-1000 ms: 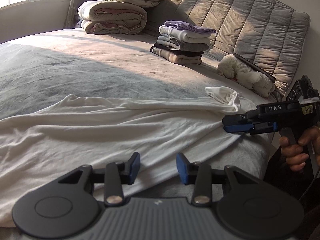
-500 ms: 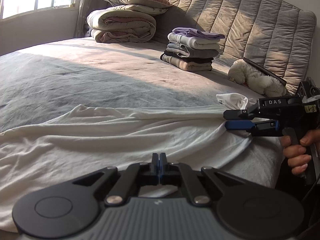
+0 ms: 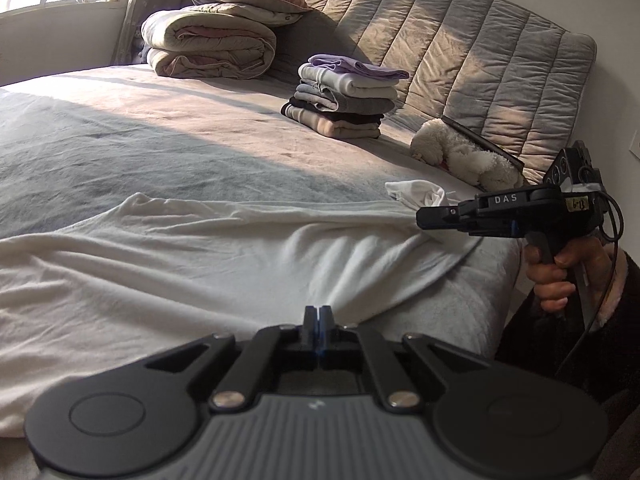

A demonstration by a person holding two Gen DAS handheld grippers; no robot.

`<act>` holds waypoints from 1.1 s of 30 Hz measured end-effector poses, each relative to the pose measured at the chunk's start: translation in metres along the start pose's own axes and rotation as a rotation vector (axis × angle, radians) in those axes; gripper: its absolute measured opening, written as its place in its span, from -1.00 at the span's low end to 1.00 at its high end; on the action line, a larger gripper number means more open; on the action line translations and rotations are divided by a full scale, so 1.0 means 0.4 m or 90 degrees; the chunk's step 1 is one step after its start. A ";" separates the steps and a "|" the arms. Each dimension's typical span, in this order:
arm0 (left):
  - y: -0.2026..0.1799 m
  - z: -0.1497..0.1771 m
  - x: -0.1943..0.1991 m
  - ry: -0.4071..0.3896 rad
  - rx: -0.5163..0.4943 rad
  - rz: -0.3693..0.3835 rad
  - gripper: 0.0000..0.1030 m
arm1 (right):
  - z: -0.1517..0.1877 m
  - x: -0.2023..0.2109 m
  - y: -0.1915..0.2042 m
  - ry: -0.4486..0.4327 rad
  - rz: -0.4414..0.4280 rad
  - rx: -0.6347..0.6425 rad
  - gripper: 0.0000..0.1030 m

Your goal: Fold clothes

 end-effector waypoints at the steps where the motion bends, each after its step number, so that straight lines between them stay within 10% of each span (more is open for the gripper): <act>1: 0.000 0.006 -0.008 0.013 0.001 0.003 -0.99 | 0.002 -0.003 0.000 0.003 0.000 0.000 -0.73; 9: 0.012 -0.035 0.024 -0.038 0.040 0.037 -0.15 | -0.055 -0.006 0.053 0.054 0.013 0.011 -0.72; 13: 0.040 -0.087 0.031 -0.074 0.068 0.025 0.00 | -0.123 -0.044 0.100 0.101 0.007 0.048 -0.11; 25: 0.259 -0.198 -0.030 -0.085 0.200 -0.177 -0.17 | -0.135 -0.313 0.138 0.256 -0.001 0.181 -0.39; 33: 0.322 -0.225 -0.096 -0.042 0.180 -0.211 -0.17 | -0.140 -0.341 0.143 0.286 -0.024 0.249 -0.38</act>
Point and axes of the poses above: each gripper's, at about its wrist camera, not at the fingertips, and x roughly against the way its jaws point, y to its left, z to its underside, the point moved 6 cm from there along -x, roughly the way its jaws point, and after that the axes turned 9 degrees about y, right-handed, at the moved point
